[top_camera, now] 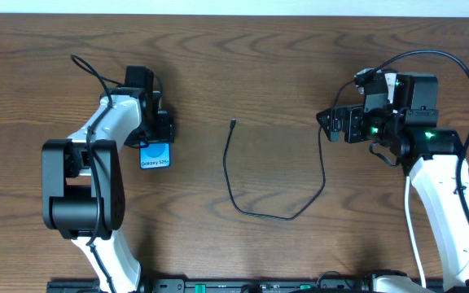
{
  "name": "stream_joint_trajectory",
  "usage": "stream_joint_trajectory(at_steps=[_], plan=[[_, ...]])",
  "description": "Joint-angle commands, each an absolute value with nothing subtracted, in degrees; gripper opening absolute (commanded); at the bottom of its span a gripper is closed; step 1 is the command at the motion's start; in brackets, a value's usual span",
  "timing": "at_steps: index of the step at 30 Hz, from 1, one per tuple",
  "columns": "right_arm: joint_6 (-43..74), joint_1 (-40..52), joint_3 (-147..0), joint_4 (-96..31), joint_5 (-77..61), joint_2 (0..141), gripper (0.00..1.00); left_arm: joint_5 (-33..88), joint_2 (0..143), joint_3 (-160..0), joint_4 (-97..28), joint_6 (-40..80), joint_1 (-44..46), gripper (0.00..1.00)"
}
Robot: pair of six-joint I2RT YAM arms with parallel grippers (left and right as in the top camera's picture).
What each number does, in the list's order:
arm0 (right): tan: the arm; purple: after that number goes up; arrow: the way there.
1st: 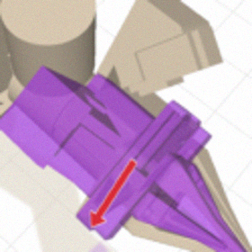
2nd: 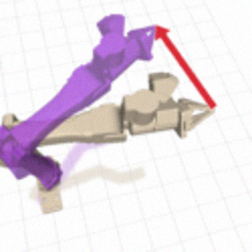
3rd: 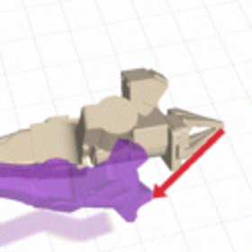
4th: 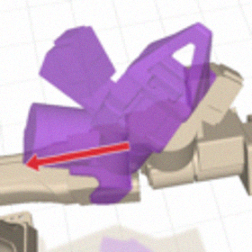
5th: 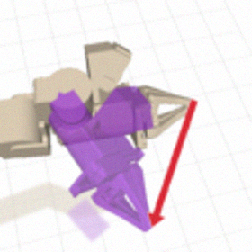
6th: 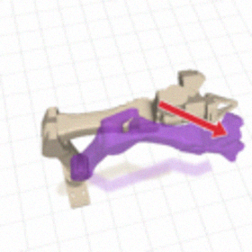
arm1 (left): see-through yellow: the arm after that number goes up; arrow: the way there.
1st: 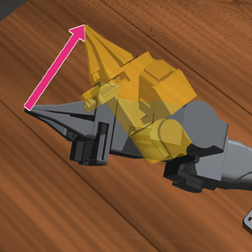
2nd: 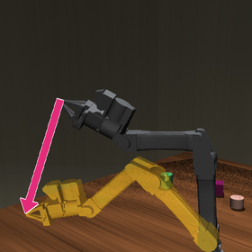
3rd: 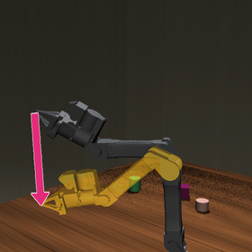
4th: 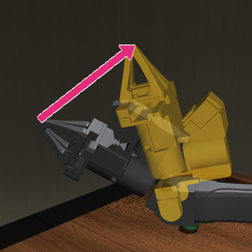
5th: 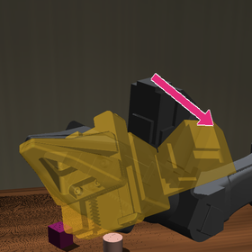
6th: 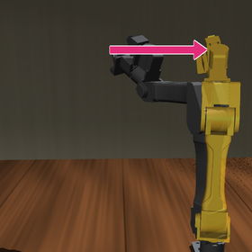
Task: Plug charger to phone and switch on socket
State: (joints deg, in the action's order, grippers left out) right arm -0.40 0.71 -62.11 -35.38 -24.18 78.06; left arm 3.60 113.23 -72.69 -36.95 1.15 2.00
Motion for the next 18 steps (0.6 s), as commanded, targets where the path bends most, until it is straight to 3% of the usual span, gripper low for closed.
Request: stream_joint_trajectory(at_steps=[1,18], plan=[[0.4,1.2,-63.3,-35.6,-24.1,78.3,0.99,4.3,113.4,-71.9,-35.4,2.8,2.2,0.75],[0.4,1.2,-63.3,-35.6,-24.1,78.3,0.99,4.2,108.4,-72.0,-35.9,4.2,2.2,0.75]])
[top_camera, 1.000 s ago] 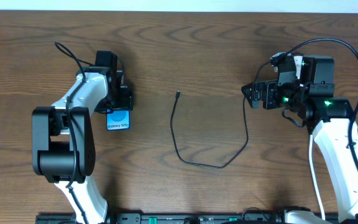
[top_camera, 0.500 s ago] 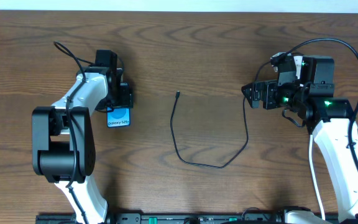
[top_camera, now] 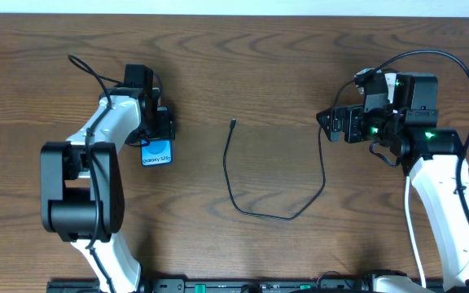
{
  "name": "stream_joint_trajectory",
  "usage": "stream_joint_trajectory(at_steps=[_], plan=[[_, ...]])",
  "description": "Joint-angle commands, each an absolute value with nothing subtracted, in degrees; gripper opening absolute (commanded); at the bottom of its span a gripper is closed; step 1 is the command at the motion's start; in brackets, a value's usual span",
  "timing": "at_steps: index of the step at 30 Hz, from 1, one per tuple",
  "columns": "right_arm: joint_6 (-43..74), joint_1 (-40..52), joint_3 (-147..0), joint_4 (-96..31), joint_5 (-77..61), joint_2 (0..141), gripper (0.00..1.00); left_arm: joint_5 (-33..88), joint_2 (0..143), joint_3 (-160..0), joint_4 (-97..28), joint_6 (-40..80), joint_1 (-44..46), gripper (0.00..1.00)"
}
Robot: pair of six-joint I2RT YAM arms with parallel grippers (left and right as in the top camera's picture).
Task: Plug charger to phone and switch on socket
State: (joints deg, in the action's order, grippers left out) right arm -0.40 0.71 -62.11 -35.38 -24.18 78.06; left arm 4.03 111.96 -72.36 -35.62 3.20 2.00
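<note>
The phone [top_camera: 158, 155], its blue screen reading Galaxy S25, lies tilted at the left of the table, and its upper end is hidden under my left gripper [top_camera: 156, 134], which appears shut on it. A thin black charger cable [top_camera: 233, 183] loops across the middle of the table. Its free plug tip [top_camera: 232, 124] lies bare on the wood, well to the right of the phone. The cable's other end runs up to the black socket block [top_camera: 335, 124] at the right. My right gripper [top_camera: 353, 124] sits against that block, and its fingers cannot be made out.
The wooden table [top_camera: 243, 49] carries only these things. Both arm bases stand at the near edge, the left arm [top_camera: 84, 187] and the right arm [top_camera: 442, 203]. A black lead arcs over the right wrist.
My left gripper and the phone have shifted slightly up and to the right together. The cable, the socket block and the right arm have not moved.
</note>
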Motion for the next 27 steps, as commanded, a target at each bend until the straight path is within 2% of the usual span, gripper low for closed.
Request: stream_joint_trajectory(at_steps=[1,27], plan=[[0.4,1.2,-63.3,-35.6,-24.1,78.3,0.99,3.9,108.3,-72.0,-36.2,4.6,2.2,0.75],[0.4,1.2,-63.3,-35.6,-24.1,78.3,0.99,3.8,108.2,-72.0,-37.4,6.3,2.2,0.75]])
